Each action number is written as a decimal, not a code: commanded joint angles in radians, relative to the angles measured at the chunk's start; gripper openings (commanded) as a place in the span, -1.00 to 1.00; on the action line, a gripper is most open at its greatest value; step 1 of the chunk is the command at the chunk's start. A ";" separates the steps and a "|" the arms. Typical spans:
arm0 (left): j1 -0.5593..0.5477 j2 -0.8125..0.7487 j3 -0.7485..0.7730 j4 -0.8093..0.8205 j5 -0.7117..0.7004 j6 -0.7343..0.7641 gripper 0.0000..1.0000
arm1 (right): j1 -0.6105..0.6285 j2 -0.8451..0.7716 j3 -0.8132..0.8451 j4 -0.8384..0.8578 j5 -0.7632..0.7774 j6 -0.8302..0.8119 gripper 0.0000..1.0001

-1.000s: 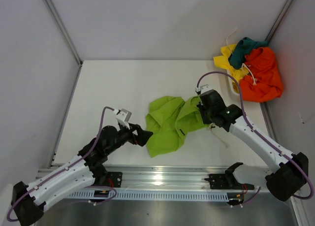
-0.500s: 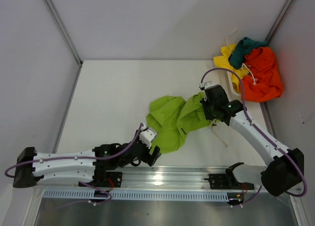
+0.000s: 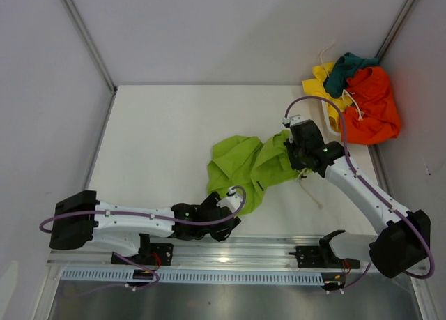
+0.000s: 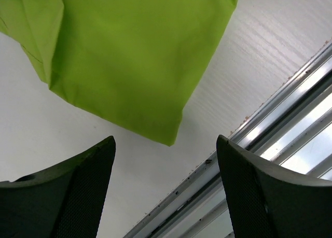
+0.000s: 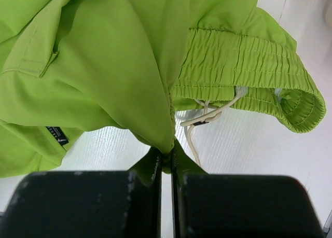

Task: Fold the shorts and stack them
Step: Flatten the shorts out

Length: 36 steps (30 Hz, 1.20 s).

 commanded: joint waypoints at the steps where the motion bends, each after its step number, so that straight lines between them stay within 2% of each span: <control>1: -0.007 0.026 0.045 -0.020 0.004 0.011 0.61 | -0.008 0.004 0.026 0.037 -0.003 -0.017 -1.00; 6: -0.007 0.105 0.071 -0.029 -0.027 0.000 0.60 | -0.010 0.010 0.025 0.037 -0.013 -0.018 -1.00; 11: -0.002 0.193 0.103 -0.031 -0.051 0.020 0.48 | -0.010 0.004 0.024 0.022 -0.028 -0.043 -1.00; 13: 0.008 0.239 0.126 -0.042 -0.047 0.021 0.20 | -0.010 0.001 0.028 0.018 -0.028 -0.045 -1.00; 18: 0.038 0.290 0.149 -0.048 -0.036 0.015 -0.15 | -0.010 -0.013 0.028 0.004 -0.029 -0.046 -1.00; 19: 0.047 0.290 0.147 -0.043 -0.029 0.017 -0.33 | -0.010 -0.017 0.026 0.005 -0.031 -0.045 -1.00; 21: 0.053 0.284 0.147 -0.036 -0.007 0.029 -0.58 | -0.010 -0.017 0.025 0.004 -0.033 -0.042 -1.00; 22: 0.053 0.281 0.146 -0.033 -0.002 0.034 -0.92 | -0.010 -0.017 0.026 0.002 -0.029 -0.041 -1.00; 23: 0.053 0.278 0.152 -0.037 -0.002 0.035 -1.00 | -0.010 -0.016 0.028 -0.002 -0.028 -0.038 -1.00; 27: 0.064 0.207 0.167 -0.068 -0.028 0.005 -1.00 | -0.010 -0.025 0.040 -0.025 -0.013 -0.035 -1.00; 30: 0.149 0.124 0.178 -0.109 -0.006 -0.052 -1.00 | -0.008 -0.031 0.073 -0.087 -0.051 -0.037 -1.00; 36: 0.485 -0.146 0.201 -0.140 0.062 -0.078 -1.00 | 0.073 -0.002 0.124 -0.214 -0.057 -0.028 -1.00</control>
